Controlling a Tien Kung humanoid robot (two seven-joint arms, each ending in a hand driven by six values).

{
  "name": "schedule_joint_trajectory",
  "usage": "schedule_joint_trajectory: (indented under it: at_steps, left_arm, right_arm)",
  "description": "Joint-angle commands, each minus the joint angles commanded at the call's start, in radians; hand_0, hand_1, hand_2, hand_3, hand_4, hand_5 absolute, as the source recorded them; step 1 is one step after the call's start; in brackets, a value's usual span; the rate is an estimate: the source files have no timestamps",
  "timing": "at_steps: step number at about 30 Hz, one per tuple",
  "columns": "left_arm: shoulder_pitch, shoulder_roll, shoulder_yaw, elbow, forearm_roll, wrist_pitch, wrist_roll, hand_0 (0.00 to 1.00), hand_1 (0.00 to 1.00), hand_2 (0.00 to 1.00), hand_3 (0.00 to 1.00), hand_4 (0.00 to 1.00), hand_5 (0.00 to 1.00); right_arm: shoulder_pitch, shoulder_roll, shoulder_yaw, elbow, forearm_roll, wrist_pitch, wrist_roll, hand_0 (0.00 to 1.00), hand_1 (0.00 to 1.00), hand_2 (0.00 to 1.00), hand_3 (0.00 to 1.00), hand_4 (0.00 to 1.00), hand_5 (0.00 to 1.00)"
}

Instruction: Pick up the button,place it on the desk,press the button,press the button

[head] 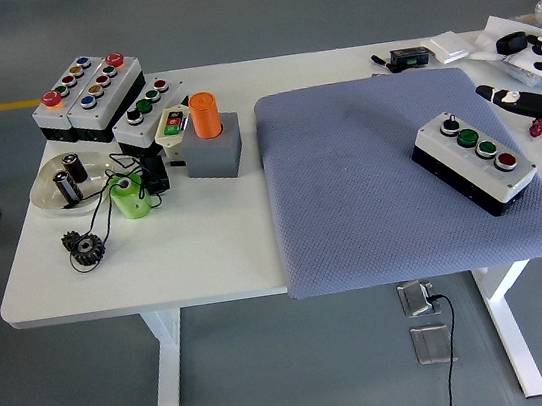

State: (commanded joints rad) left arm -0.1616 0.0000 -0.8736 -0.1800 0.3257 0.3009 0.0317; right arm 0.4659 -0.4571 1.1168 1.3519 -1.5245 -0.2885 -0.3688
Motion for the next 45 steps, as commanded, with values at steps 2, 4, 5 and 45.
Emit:
schedule_joint_trajectory:
  at_steps: [2,4,5,45]
  left_arm:
    - [-0.001,0.000,0.000,0.000,-0.002,0.000,0.000,0.667,0.692,0.727,0.540,0.372,0.972]
    - [-0.002,0.000,0.001,0.000,-0.005,0.000,-0.001,0.667,0.692,0.727,0.540,0.372,0.972]
    - [-0.003,0.000,0.001,0.000,-0.007,0.000,-0.002,0.667,0.692,0.728,0.540,0.373,0.973]
    - [-0.017,0.000,0.016,0.000,-0.047,0.017,-0.019,0.671,0.694,0.726,0.539,0.375,0.978]
  right_arm:
    - [0.004,0.004,-0.010,-0.002,-0.013,0.006,-0.011,0.971,0.946,0.998,0.998,0.998,0.477]
    - [0.013,0.011,-0.027,-0.007,-0.030,0.016,-0.034,0.971,0.946,0.998,0.998,0.998,0.477]
    - [0.021,0.016,-0.038,-0.012,-0.038,0.023,-0.048,0.993,0.959,0.998,0.998,0.998,0.451]
    - [0.270,0.154,-0.304,-0.373,-0.224,0.212,-0.242,0.947,0.865,0.901,0.964,0.967,0.331]
